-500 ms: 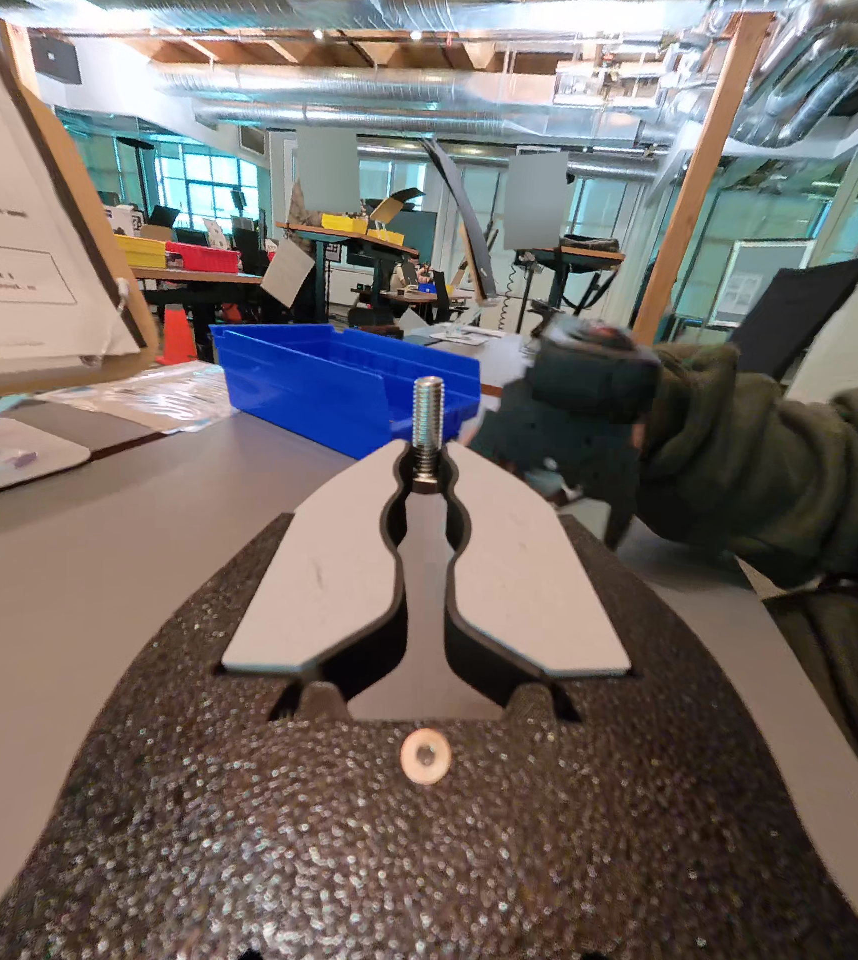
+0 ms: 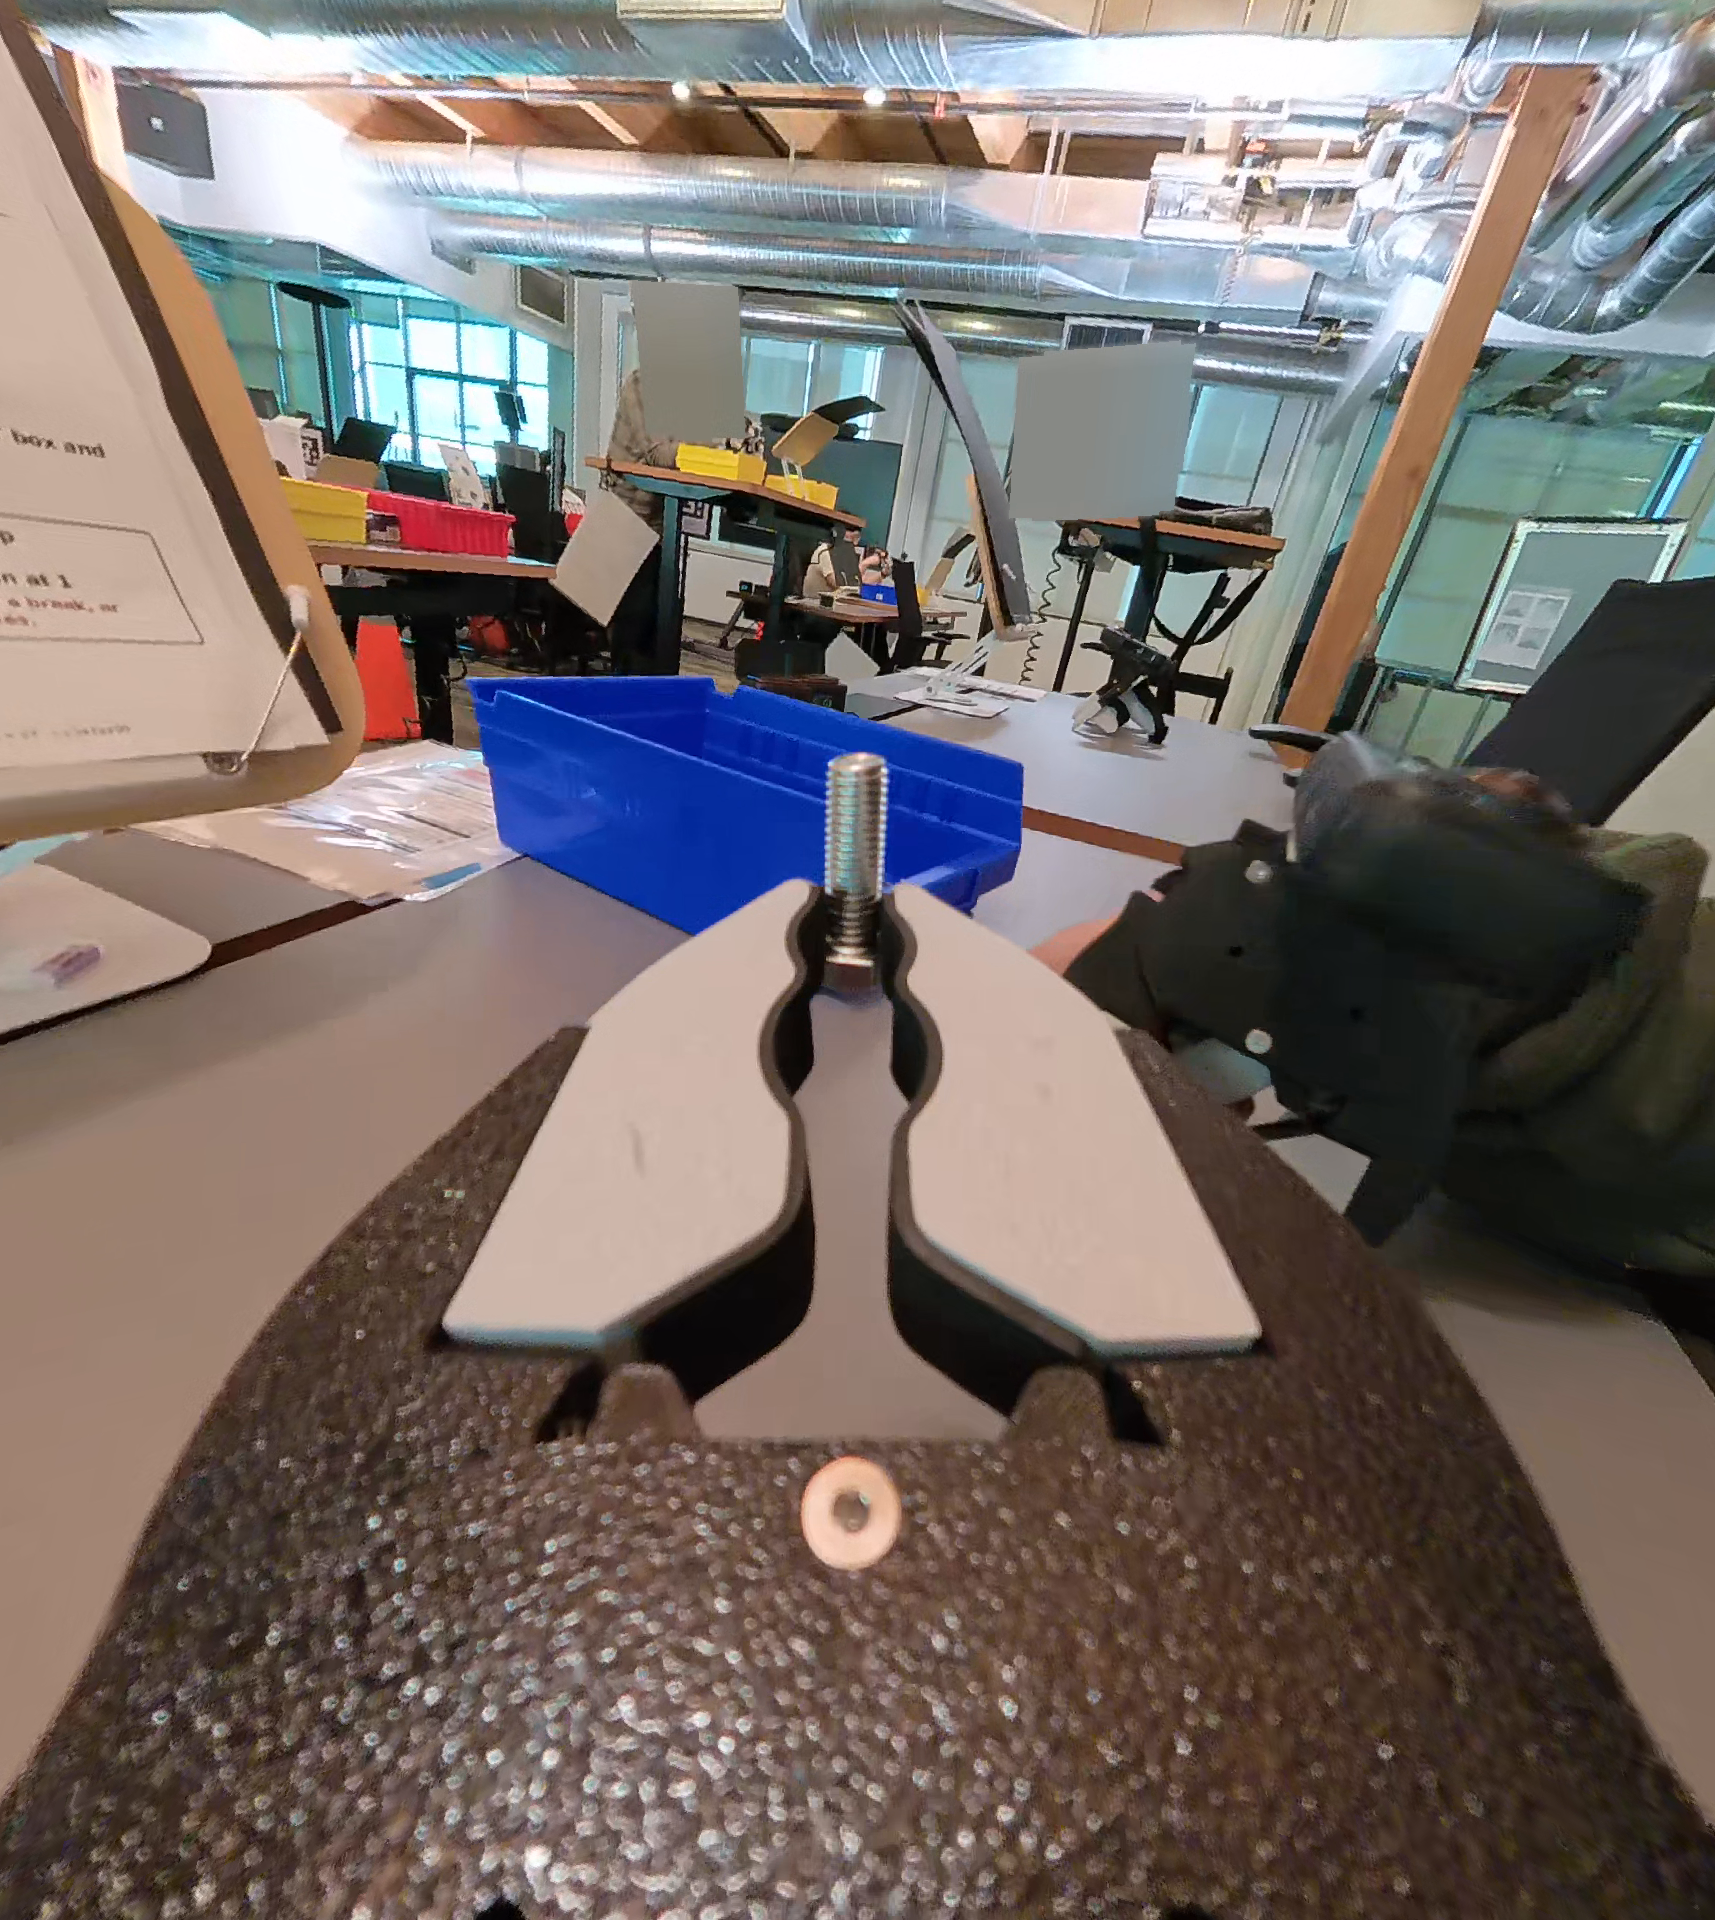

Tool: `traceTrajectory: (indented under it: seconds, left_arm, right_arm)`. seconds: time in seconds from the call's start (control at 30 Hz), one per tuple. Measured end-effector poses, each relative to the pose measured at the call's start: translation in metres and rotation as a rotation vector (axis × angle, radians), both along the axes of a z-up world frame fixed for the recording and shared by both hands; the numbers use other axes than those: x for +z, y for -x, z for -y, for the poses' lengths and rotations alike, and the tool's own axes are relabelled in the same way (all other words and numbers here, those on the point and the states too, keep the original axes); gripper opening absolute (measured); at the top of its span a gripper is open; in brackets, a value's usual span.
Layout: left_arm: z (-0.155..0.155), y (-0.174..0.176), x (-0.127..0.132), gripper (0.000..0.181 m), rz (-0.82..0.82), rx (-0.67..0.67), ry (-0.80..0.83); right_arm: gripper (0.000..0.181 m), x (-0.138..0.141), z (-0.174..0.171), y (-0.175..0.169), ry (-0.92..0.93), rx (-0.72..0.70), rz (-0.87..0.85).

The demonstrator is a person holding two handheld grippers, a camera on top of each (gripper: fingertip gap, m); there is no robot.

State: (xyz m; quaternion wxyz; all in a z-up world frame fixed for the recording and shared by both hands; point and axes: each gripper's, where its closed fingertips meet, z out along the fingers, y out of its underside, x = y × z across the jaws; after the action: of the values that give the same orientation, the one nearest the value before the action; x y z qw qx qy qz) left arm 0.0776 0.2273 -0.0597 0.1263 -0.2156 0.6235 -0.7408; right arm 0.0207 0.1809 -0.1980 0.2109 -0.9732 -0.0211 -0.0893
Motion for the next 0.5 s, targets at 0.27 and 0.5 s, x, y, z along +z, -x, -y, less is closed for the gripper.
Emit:
traceTrajectory:
  seconds: [0.27,0.5]
  left_arm:
    - [0.012,0.015,-0.016,0.009,0.047,-0.073,-0.126]
    - [0.033,0.029,-0.038,0.009,0.037,-0.194,-0.251]
  right_arm:
    - [0.061,0.01,-0.002,-0.007,-0.175,-0.054,0.057]
    - [0.058,0.003,0.022,-0.025,-0.156,-0.255,0.026]
